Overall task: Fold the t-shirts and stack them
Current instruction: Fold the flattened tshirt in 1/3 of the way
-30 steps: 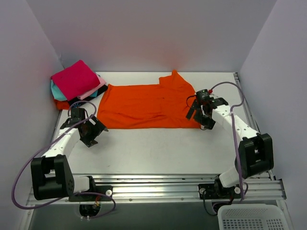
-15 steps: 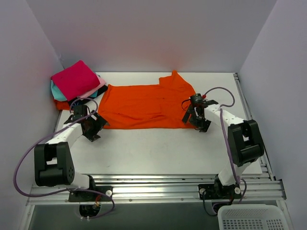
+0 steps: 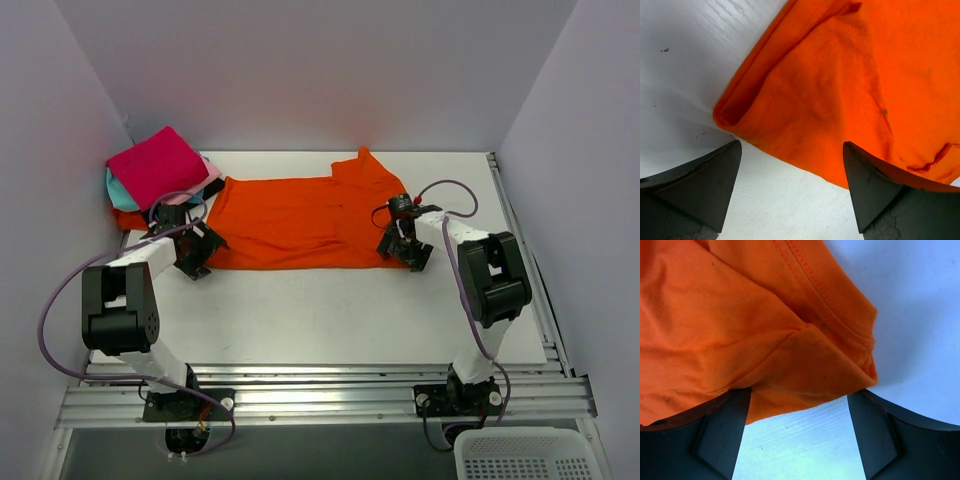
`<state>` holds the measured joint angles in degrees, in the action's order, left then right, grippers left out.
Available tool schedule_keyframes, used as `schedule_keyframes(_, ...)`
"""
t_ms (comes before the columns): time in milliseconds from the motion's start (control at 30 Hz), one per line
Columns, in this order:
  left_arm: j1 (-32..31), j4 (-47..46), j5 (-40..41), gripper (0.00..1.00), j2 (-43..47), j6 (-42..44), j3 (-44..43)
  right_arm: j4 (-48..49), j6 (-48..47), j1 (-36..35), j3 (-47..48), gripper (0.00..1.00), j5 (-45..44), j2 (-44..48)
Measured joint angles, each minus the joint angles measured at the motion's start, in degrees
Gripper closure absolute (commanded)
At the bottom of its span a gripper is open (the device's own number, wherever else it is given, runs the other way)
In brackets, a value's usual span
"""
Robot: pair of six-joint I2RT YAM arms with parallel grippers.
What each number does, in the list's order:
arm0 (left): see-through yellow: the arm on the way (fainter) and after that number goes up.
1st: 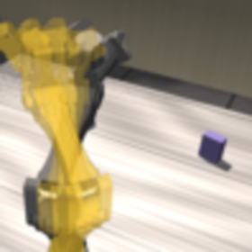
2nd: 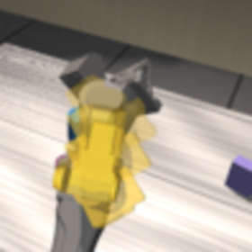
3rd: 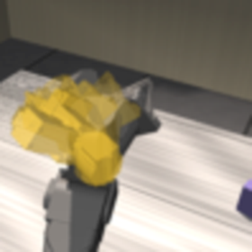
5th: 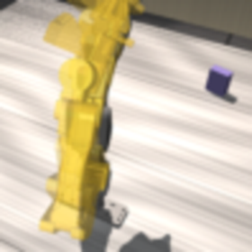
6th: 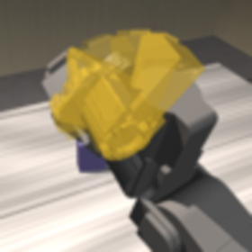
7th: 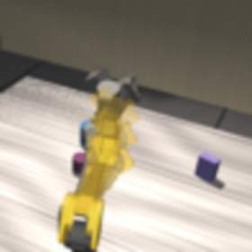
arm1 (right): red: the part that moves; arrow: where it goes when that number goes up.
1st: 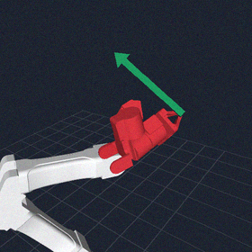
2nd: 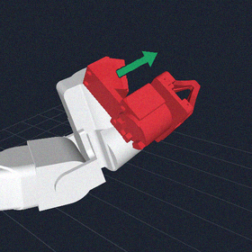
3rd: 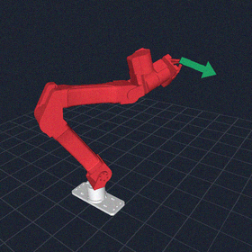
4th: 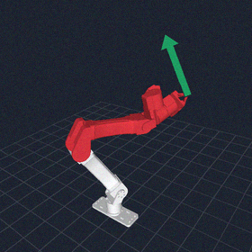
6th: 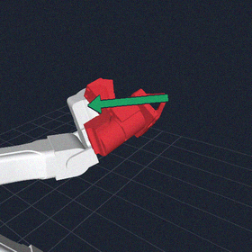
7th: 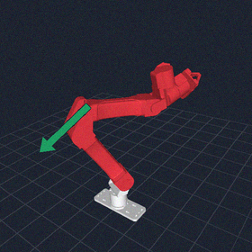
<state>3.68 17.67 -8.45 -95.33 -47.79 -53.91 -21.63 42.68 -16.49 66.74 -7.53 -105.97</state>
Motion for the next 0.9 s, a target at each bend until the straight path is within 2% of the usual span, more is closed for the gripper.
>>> schedule_keyframes(133,0.0,0.1,1.5,0.11,-1.7,0.1,-1.9,0.0,-0.6,0.3,2.0,0.35,-0.7,-1.7)
schedule_keyframes(233,0.1,0.5,3.0,0.14,-2.7,0.2,-3.2,0.1,-0.9,0.6,3.9,0.52,-1.0,-3.1)
schedule_keyframes(267,0.1,0.6,3.5,0.16,-3.0,0.2,-3.5,0.2,-0.9,0.7,4.5,0.62,-1.1,-3.6)
schedule_keyframes(300,0.2,0.7,3.9,0.25,-3.3,0.2,-4.0,0.5,-1.2,0.8,5.1,0.67,-1.1,-4.0)
schedule_keyframes(367,0.2,1.3,4.9,0.33,-4.3,0.2,-5.0,0.8,-1.3,0.9,6.1,0.79,-1.2,-4.7)
schedule_keyframes(467,0.2,1.8,5.6,0.49,-5.2,0.5,-6.0,1.1,-1.4,1.1,7.1,0.88,-1.2,-5.5)
schedule_keyframes(500,0.2,1.9,5.8,0.53,-5.3,0.4,-6.1,1.2,-1.3,1.1,7.3,0.9,-1.2,-5.7)
schedule_keyframes(533,0.2,1.9,5.9,0.62,-5.5,0.4,-6.2,1.2,-1.4,1.1,7.5,0.91,-1.2,-5.9)
schedule_keyframes(633,0.2,1.9,5.9,0.72,-5.9,0.4,-6.3,1.1,-1.5,1.1,7.8,0.93,-1.2,-6.1)
schedule_keyframes(700,0.2,1.8,5.8,0.85,-5.9,0.5,-6.3,1.1,-1.6,1.1,7.8,0.94,-1.2,-6.2)
schedule_keyframes(800,0.2,1.7,5.5,0.94,-5.9,0.5,-6.3,1.1,-1.7,1.1,7.9,0.96,-1.2,-6.2)
schedule_keyframes(900,0.2,1.7,5.4,0.97,-5.9,0.6,-6.3,1.1,-2.0,1.1,7.9,0.99,-1.2,-6.2)
